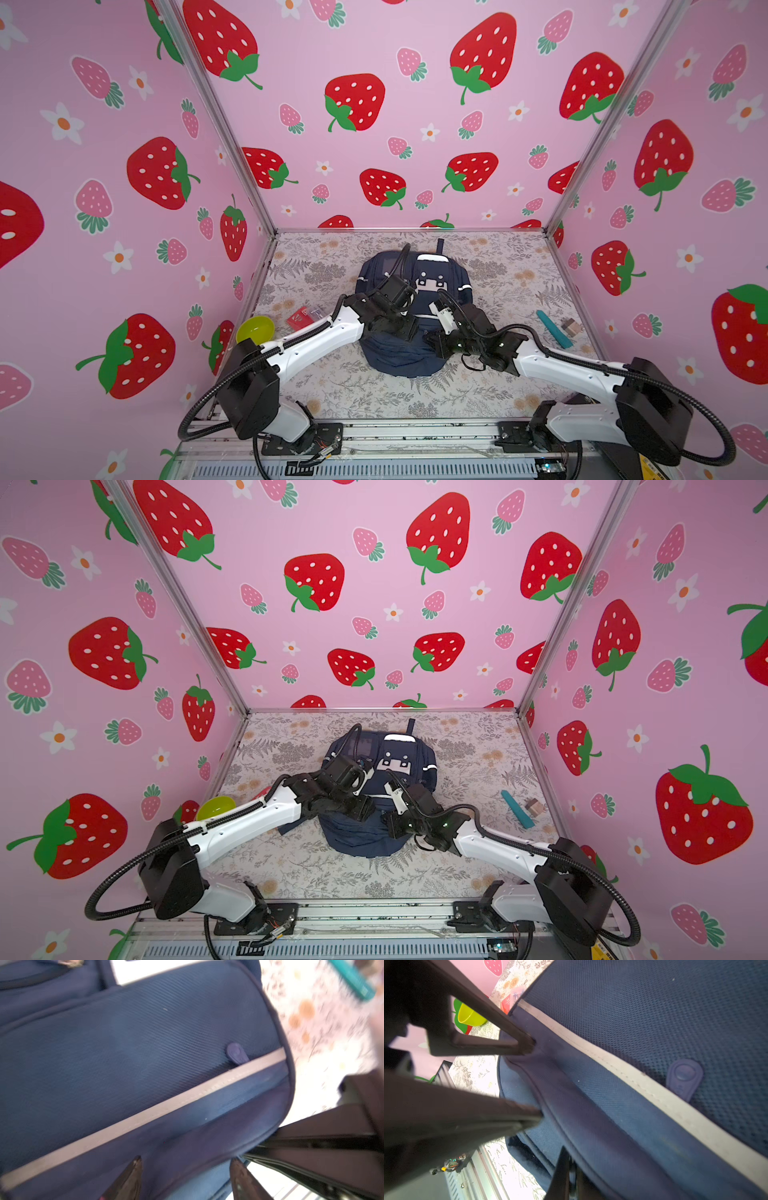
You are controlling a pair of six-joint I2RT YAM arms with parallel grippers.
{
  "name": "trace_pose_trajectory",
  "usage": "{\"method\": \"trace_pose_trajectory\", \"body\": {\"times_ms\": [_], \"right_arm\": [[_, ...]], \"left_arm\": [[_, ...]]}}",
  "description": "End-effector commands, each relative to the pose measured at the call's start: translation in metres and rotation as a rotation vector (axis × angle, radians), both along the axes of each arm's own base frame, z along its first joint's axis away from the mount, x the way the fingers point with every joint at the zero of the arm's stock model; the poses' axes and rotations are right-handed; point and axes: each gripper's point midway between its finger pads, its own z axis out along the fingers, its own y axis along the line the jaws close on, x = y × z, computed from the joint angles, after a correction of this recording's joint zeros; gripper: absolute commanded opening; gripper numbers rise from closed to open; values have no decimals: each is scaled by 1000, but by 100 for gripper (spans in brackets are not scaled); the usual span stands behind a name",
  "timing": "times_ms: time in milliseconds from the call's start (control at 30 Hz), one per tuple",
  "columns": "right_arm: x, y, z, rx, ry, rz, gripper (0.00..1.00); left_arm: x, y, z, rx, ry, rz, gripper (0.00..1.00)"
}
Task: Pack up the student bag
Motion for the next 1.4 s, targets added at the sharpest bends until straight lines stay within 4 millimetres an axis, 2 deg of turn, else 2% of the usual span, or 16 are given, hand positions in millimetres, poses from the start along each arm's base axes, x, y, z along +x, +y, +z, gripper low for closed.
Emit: {"method": "trace_pose_trajectory", "body": {"times_ms": [0, 100, 167, 267, 433, 567, 633, 767, 867, 1033, 1133, 1200, 1300, 1367], "right_arm": [[1, -10, 2, -12, 12, -42, 0], [-1, -13, 2, -19, 7, -43, 0], [-1, -15, 3, -20, 10, -46, 0], [-3, -14, 6, -8, 16, -44, 0], [-5, -10, 9, -9, 21, -38, 0], [-5, -6, 11, -16, 19, -30, 0], [-5, -4, 12, -18, 18, -26, 0], [-5, 2, 13, -37, 11, -14, 0], [-10, 16, 18, -46, -2, 15, 0], [-14, 62, 26, -29, 2, 78, 0], [-5, 94, 27, -4, 23, 87, 0], [4, 109, 23, -11, 31, 78, 0], [21, 110, 24, -55, 3, 39, 0], [30, 96, 26, -52, 7, 10, 0]], "left_arm": [[29, 48, 39, -141, 26, 266, 73], [49, 83, 32, -276, 149, 407, 68], [61, 90, 24, -348, 232, 436, 64], [76, 84, 12, -418, 314, 438, 62], [98, 70, 2, -493, 353, 454, 61], [106, 66, -10, -509, 375, 466, 53], [106, 64, -15, -522, 390, 465, 46], [103, 54, -15, -607, 414, 441, 18], [101, 50, -11, -679, 414, 454, 0], [96, 45, 2, -791, 386, 503, 0], [90, 39, 10, -810, 358, 515, 0], [86, 37, 15, -824, 337, 526, 0], [75, 42, 11, -821, 327, 571, 0], [63, 49, 3, -816, 326, 624, 0]]}}
